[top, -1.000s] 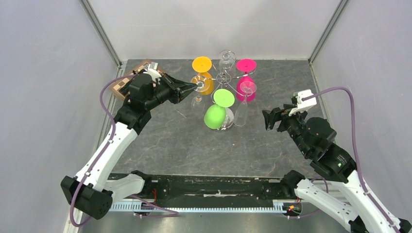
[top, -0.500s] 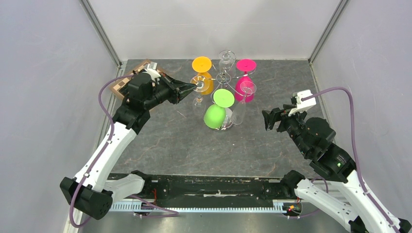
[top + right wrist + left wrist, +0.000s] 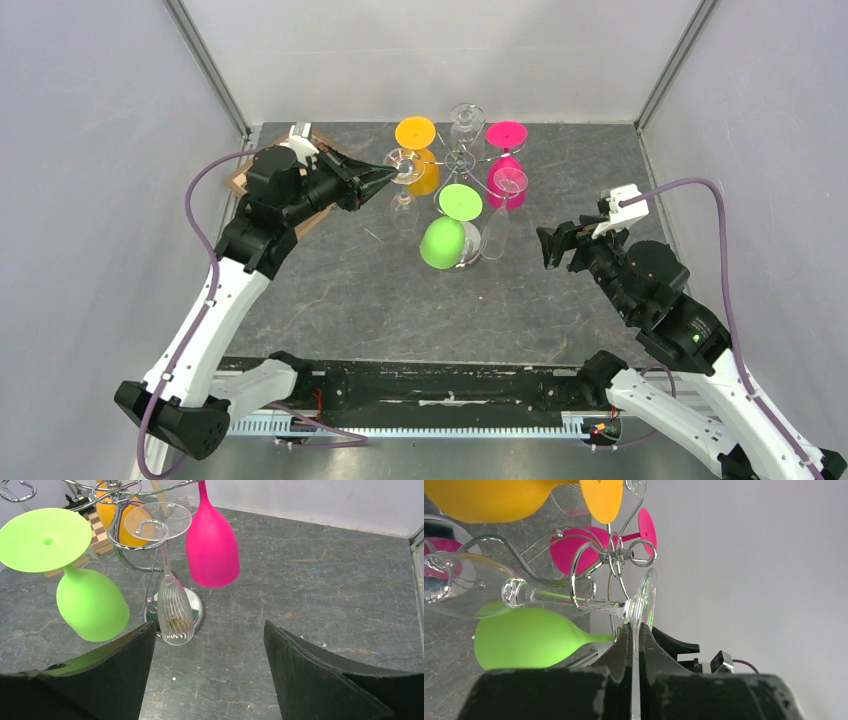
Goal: Take the wine glass off the wine glass rack
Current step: Pick up the wine glass from the wine rack.
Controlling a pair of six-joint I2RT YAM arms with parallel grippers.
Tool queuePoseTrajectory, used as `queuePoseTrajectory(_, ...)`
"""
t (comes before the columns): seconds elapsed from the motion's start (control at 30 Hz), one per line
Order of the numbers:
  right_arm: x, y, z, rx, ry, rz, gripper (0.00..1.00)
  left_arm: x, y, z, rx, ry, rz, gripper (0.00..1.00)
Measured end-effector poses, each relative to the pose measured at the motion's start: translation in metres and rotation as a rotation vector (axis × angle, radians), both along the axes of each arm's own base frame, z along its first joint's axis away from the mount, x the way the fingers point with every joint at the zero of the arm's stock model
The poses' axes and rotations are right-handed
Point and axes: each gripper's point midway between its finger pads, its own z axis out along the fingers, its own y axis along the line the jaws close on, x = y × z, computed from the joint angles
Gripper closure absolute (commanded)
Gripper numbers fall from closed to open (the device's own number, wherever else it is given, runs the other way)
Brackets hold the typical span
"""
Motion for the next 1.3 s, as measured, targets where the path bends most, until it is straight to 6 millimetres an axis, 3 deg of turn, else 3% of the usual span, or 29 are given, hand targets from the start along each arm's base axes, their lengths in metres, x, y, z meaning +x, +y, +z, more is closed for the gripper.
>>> queuePoseTrajectory(0.5, -0.003, -0.002, 0.004, 0.018, -0.012, 0.001, 0.19, 0.026, 0.009, 0.002, 0.012, 0.027, 0.050, 0.98)
queuePoseTrajectory(0.8, -0.002, -0.002, 0.000, 0.016, -0.010, -0.002, 0.18, 0.042, 0.004, -0.001, 0.022, 0.045, 0.045, 0.98)
queuePoseTrajectory(1.3, 0.000, -0.003, -0.008, 0.007, -0.002, -0.013, 0.18, 0.043, -0.008, -0.002, 0.020, 0.056, -0.025, 0.98)
